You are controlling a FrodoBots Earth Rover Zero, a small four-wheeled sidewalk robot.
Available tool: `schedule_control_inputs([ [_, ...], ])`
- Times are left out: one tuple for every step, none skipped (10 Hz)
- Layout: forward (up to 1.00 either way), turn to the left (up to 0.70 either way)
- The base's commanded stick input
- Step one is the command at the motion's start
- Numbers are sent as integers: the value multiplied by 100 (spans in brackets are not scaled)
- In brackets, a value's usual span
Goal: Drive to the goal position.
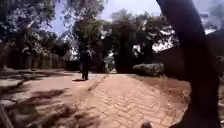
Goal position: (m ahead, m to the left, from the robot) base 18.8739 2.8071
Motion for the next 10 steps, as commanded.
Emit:
schedule_control_inputs([
  [70,0],
  [70,0],
  [70,0],
  [70,0],
  [70,0],
  [70,0],
  [70,0],
  [70,0],
  [70,0],
  [70,0],
])
